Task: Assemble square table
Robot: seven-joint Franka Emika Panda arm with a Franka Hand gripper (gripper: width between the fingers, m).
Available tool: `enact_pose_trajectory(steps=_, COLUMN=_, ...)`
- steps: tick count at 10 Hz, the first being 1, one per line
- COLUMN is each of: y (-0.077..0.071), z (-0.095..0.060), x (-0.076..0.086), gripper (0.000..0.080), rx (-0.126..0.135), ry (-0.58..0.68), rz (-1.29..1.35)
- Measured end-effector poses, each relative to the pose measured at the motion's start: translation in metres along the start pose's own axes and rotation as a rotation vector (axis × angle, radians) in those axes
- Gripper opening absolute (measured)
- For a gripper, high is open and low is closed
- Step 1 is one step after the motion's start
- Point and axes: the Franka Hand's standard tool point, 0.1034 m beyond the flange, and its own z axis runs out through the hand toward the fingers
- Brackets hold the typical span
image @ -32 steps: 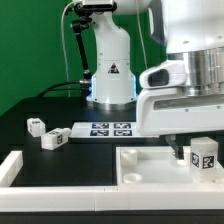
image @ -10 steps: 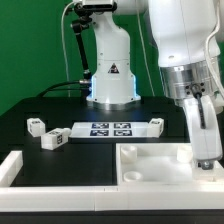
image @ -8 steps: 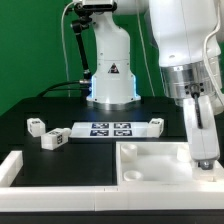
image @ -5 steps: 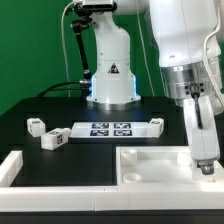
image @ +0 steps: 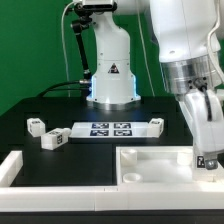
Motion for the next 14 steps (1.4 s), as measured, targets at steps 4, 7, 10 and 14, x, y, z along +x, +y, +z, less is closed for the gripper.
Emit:
enact_pose_trajectory(steps=4, y=0.004, z=0.001, x=-0.015, gripper=0.0649, rx=-0.031, ry=0.022, rz=-0.383)
enact_pose_trajectory(steps=7, y=0.002, z=-0.002, x=-0.01, gripper=0.0649, rx=-0.053, ry=0.06, rz=-0.792)
enact_pose_trajectory(steps=10, y=-0.01, z=-0.004, x=0.005, gripper=0.0649, rx=-0.035, ry=0.115, rz=-1.273)
enact_pose_trajectory(steps=14, y=-0.013, z=-0.003, x=0.013, gripper=0.0526, rx=-0.016, ry=0.132, rz=-1.291)
